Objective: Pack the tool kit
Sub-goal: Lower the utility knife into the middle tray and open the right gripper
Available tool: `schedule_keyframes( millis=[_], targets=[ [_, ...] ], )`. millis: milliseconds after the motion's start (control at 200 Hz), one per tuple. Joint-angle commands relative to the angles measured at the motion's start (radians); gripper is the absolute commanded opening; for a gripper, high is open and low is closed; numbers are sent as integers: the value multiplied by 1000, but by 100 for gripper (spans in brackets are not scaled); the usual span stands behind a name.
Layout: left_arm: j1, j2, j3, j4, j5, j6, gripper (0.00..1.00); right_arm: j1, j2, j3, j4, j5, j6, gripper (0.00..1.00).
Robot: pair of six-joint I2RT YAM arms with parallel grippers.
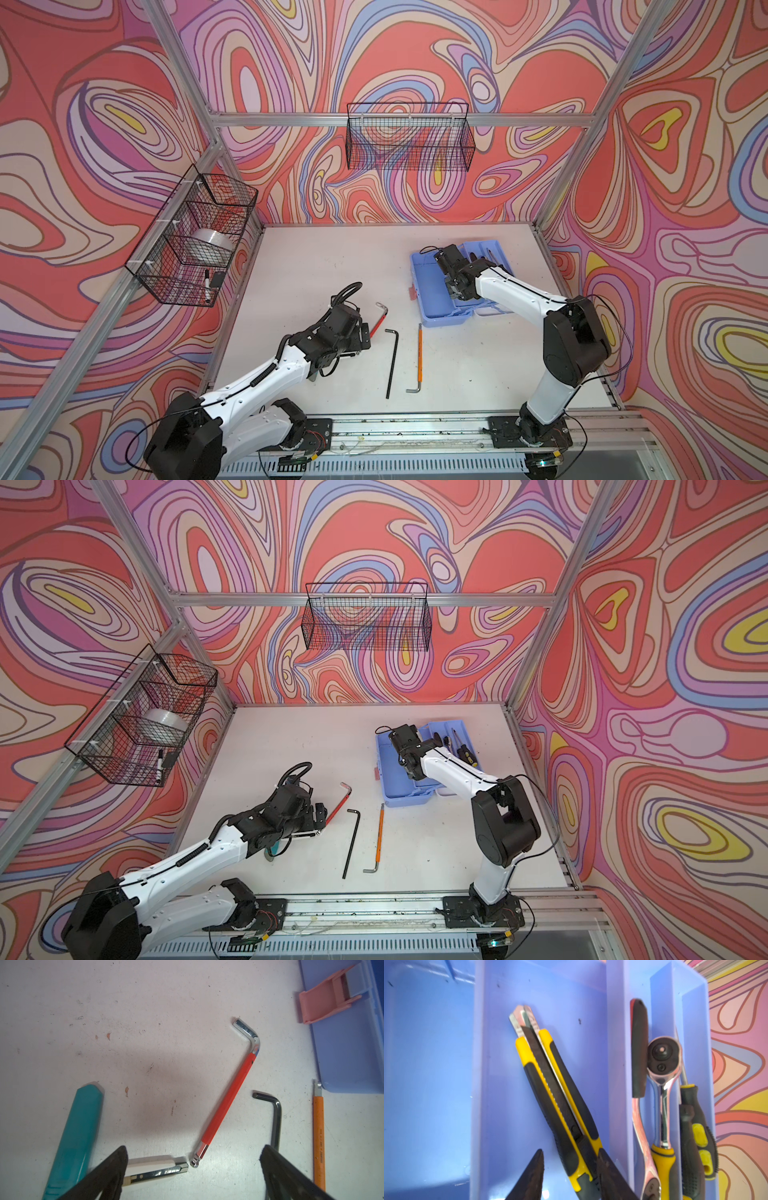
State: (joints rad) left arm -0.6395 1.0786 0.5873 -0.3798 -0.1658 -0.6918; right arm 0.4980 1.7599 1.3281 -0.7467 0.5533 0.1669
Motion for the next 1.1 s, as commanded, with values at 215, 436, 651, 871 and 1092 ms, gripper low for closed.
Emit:
schedule_keyframes(
  millis=[215,436,651,871,1092],
  targets=[
    [9,-16,13,-51,-29,-6,100,-25,125,103,50,-24,-44,41],
    [11,-14,13,-54,-34,-6,100,-39,180,171,68,-22,-82,41],
    [11,-23,13,-68,-43,-10,100,-47,255,237,66,-1,-112,42],
    [12,-52,6,-83,-56,-14,100,-72,274,258,61,13,-119,41],
    [14,-47,7,-77,-50,-18,100,-76,270,256,60,71,-132,41]
  ],
)
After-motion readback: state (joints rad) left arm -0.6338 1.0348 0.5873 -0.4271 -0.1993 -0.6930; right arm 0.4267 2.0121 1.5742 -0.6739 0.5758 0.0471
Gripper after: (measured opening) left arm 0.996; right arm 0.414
